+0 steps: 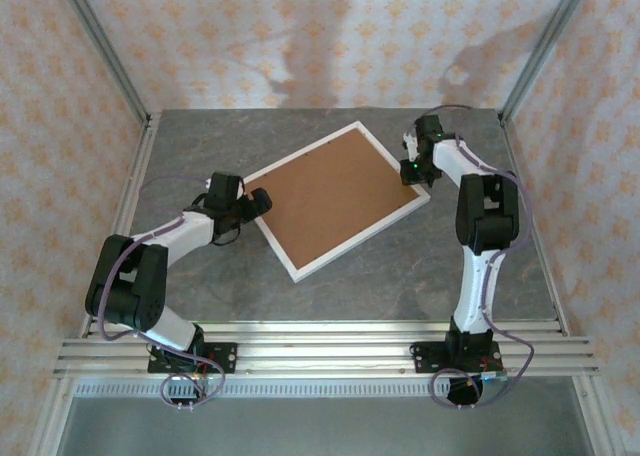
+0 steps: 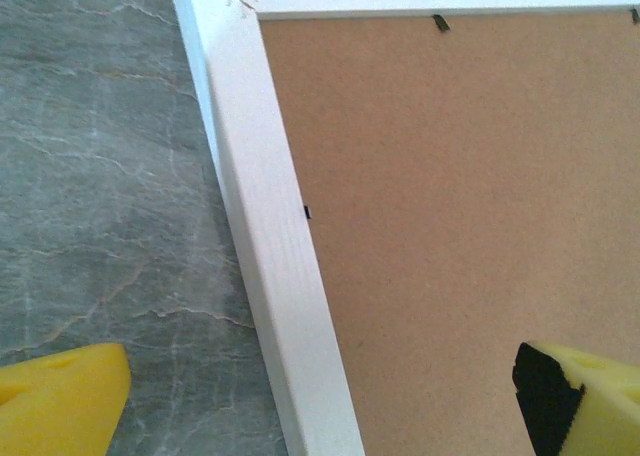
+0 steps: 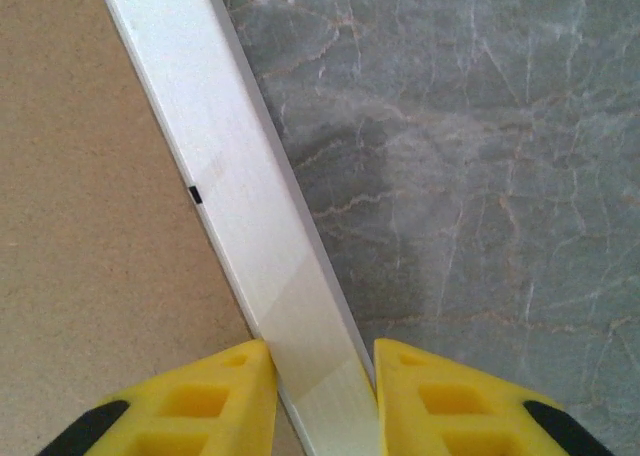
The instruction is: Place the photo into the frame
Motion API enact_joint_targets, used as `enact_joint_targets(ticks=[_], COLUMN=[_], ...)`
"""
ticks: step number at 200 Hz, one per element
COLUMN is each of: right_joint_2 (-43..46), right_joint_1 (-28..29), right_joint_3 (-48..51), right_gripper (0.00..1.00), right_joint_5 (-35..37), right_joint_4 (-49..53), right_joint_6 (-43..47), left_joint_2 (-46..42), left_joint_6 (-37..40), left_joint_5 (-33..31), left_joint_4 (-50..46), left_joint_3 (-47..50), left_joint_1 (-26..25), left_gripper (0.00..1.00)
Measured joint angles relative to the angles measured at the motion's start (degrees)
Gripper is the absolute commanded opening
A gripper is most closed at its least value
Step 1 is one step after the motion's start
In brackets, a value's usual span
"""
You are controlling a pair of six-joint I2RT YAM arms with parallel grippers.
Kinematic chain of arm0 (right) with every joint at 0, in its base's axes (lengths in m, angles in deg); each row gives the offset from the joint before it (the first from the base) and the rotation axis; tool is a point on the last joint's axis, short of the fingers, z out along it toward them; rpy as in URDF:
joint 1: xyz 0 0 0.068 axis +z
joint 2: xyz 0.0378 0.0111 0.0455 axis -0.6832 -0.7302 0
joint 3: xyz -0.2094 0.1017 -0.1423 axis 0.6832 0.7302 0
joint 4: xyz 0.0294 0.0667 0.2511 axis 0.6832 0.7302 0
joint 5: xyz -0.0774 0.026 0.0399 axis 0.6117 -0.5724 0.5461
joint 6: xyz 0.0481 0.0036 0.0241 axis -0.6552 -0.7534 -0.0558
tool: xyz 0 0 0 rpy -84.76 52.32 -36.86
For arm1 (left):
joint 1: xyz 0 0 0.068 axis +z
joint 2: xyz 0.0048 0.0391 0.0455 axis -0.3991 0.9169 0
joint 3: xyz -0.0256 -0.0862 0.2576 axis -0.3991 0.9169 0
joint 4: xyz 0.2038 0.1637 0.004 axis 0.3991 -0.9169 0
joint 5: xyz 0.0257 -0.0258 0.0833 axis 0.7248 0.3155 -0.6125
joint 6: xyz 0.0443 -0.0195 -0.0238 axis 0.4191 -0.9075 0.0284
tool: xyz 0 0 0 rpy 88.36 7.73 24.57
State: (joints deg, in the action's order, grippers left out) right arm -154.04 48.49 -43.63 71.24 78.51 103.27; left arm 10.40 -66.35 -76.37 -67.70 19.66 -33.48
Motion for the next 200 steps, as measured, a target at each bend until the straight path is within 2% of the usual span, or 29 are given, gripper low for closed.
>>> enact_joint_targets(ticks=[63, 125, 147, 175, 200], right_joint_2=[10.6, 20.3, 23.9, 25.8, 25.3], right_joint_1=[0.0, 6.4, 8.6, 9.7, 8.2], right_joint_3=[16.2, 28.7, 32.9, 33.1, 26.3], right_gripper=[0.28, 0.26, 0.32, 0.4, 0.42], right_joint_5=[-6.5, -7.6, -9.0, -9.1, -8.5], right_joint_4=[-1.7, -2.2, -2.2, 0.9, 4.0], right_joint_6=[-12.9, -27.1, -32.2, -34.5, -32.4], left_joint_2=[0.0, 0.0, 0.4, 0.9, 2.1], left_joint_6=[0.6, 3.6, 5.4, 8.3, 10.9], left_joint_5=[0.0, 0.1, 0.0, -0.5, -1.6], left_joint_4=[0.0, -1.0, -1.3, -4.1, -6.3], left_joint_3=[0.0, 0.0, 0.0, -0.6, -2.6], left_joint_1=[3.5, 4.7, 4.7, 4.7, 5.1], left_gripper=[1.0, 1.0, 1.0, 0.98, 0.9])
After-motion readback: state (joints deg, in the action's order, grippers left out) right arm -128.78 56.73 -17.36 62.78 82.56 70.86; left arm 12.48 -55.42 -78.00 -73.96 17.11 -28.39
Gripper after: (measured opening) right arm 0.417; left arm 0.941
